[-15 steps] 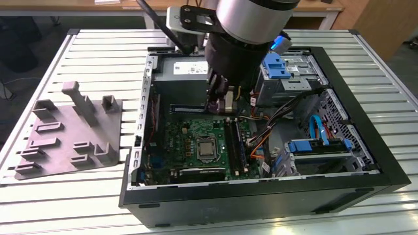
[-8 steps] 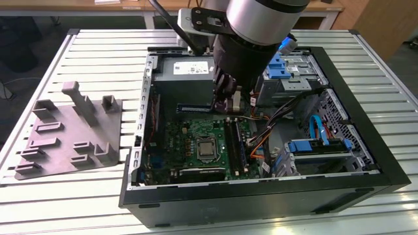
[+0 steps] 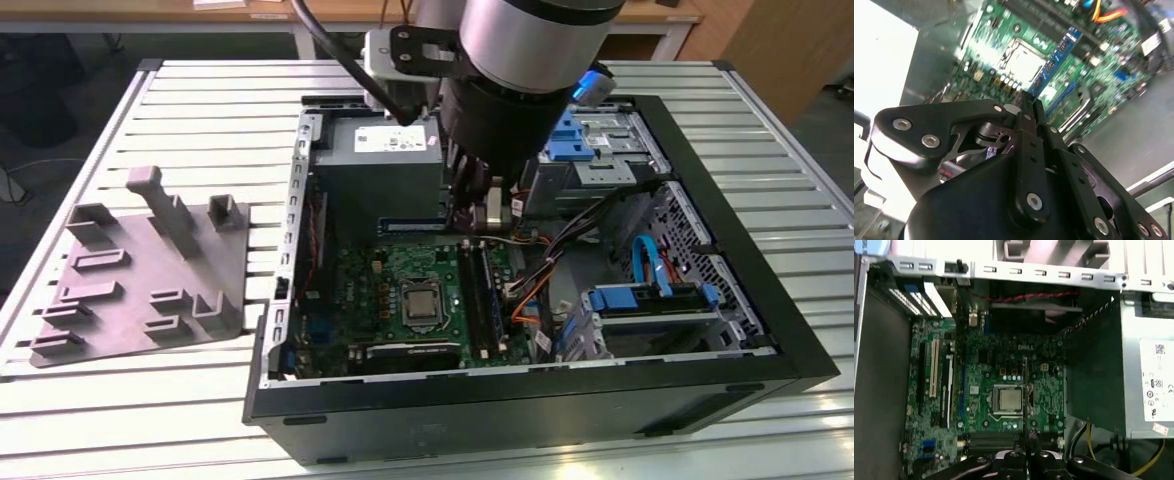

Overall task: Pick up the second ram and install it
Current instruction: 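Pick up the second ram and move it above second insertion slot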

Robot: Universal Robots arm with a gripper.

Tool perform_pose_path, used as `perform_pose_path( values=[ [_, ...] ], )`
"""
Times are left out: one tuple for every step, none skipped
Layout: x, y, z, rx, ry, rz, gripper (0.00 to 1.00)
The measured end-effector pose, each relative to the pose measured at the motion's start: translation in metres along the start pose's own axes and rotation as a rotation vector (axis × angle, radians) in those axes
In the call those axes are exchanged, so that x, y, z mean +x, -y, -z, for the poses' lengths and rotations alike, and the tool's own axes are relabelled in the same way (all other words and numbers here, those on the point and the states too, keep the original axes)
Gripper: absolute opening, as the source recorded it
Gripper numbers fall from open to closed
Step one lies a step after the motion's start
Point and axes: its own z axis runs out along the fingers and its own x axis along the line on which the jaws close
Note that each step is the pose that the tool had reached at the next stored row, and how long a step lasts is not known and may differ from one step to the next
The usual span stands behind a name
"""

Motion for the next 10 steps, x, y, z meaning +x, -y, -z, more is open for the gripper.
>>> perform_pose_path(
  values=[
    [0.0000, 0.0000, -0.0001, 0.0152, -0.0002, 0.002, 0.14],
    [0.0000, 0.0000, -0.0002, 0.0284, -0.0003, 0.003, 0.14],
    [0.0000, 0.0001, -0.0002, 0.0313, -0.0003, 0.003, 0.14],
    [0.0000, 0.0001, -0.0003, 0.0323, -0.0002, 0.004, 0.14],
    [0.0000, 0.0001, -0.0002, 0.0334, -0.0002, 0.004, 0.14],
    [0.0000, -0.0002, -0.0002, 0.0339, -0.0004, 0.004, 0.14],
    [0.0000, -0.0005, -0.0002, 0.0342, -0.0041, 0.003, 0.14],
    [-0.0003, -0.0005, -0.0003, 0.0342, -0.0196, 0.002, 0.14],
    [-0.0011, -0.0004, -0.0009, 0.0343, -0.0348, 0.001, 0.14],
    [-0.0025, -0.0003, -0.0019, 0.0344, -0.0461, -0.001, 0.14]
  ],
)
